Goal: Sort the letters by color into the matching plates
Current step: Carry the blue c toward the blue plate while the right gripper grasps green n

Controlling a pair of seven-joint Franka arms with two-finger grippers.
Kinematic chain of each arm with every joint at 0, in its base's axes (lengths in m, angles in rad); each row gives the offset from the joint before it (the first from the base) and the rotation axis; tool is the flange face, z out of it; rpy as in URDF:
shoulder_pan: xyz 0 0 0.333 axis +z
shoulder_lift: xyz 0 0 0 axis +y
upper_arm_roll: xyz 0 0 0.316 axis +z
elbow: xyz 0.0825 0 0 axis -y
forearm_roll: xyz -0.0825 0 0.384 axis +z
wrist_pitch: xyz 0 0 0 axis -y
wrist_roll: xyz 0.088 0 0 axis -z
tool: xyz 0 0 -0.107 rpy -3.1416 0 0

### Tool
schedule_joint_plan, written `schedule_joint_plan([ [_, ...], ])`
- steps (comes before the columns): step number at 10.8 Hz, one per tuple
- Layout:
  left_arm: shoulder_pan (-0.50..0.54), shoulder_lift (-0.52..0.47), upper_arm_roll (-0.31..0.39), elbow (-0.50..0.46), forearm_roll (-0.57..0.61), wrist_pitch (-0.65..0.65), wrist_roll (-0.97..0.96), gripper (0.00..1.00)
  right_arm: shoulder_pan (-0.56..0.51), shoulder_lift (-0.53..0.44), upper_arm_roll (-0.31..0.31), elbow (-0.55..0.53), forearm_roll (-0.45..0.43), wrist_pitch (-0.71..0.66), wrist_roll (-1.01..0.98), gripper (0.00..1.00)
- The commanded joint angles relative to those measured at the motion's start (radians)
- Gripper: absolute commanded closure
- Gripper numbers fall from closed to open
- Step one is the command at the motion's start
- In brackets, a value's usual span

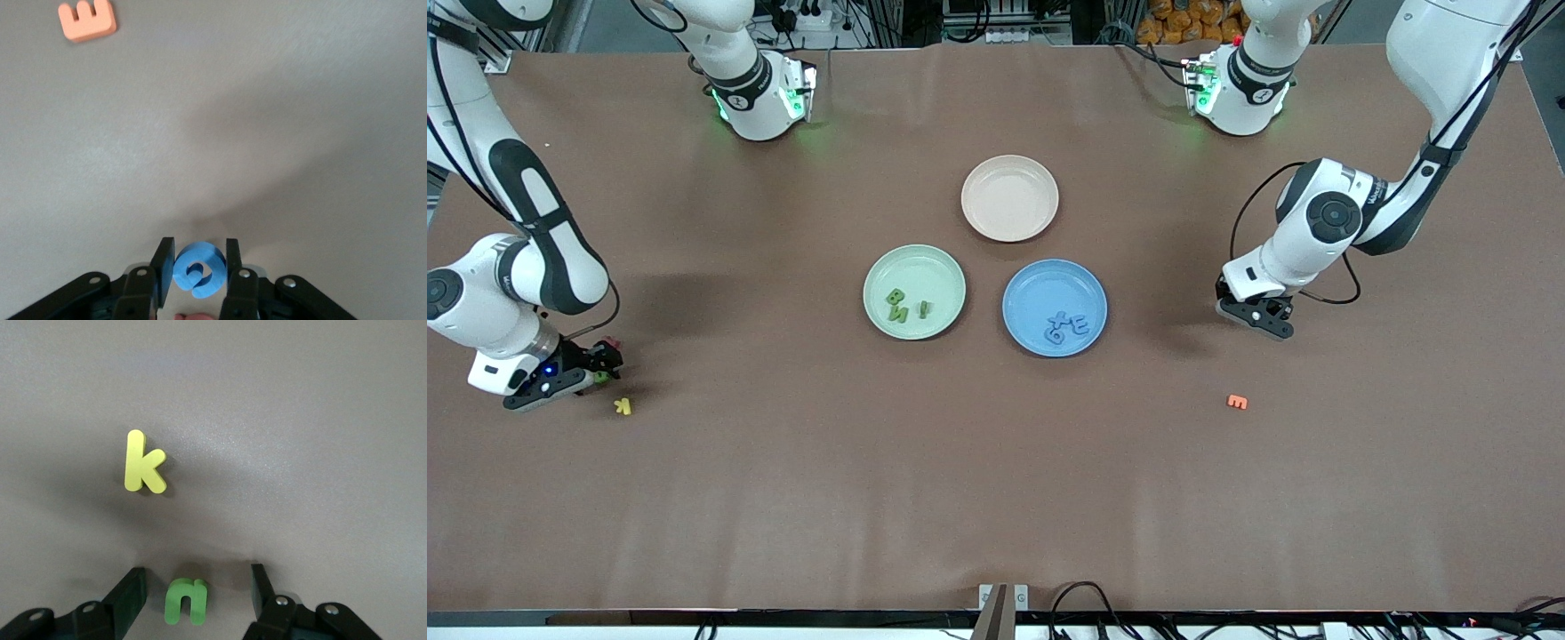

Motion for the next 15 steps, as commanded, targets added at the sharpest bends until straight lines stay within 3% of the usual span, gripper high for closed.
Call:
schedule_joint_plan([
  [1, -0.040, -0.023, -0.044, 0.041, -0.153, -0.058, -0.006, 1.00, -0.049, 0.015, 0.026, -0.005, -0.021, 0.025, -0.011, 0.29],
  [4, -0.089, -0.031, -0.060, 0.088, -0.291, -0.115, -0.009, 1.00, -0.050, 0.015, 0.026, -0.005, -0.023, 0.032, -0.011, 0.39],
  [8, -0.230, -0.045, -0.055, 0.113, -0.319, -0.116, -0.209, 1.00, -0.050, 0.016, 0.026, -0.005, -0.023, 0.037, -0.011, 0.53],
  [15, -0.532, 0.007, 0.081, 0.226, -0.319, -0.166, -0.515, 1.00, -0.053, 0.019, 0.038, -0.002, -0.023, 0.051, -0.011, 0.69],
])
